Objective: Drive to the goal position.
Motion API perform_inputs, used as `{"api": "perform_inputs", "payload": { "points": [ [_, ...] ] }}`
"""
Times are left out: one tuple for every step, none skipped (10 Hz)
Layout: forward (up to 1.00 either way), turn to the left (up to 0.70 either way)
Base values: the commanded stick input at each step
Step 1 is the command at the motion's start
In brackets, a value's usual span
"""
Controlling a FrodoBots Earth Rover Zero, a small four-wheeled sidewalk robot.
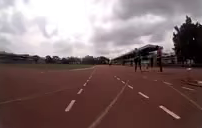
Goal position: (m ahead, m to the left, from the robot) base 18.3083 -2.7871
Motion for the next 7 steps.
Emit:
{"api": "perform_inputs", "payload": {
  "points": [
    [0.45,0.00],
    [0.45,0.00],
    [0.45,0.00],
    [0.45,0.00],
    [0.45,0.00],
    [0.45,0.00],
    [0.45,0.00]
  ]
}}
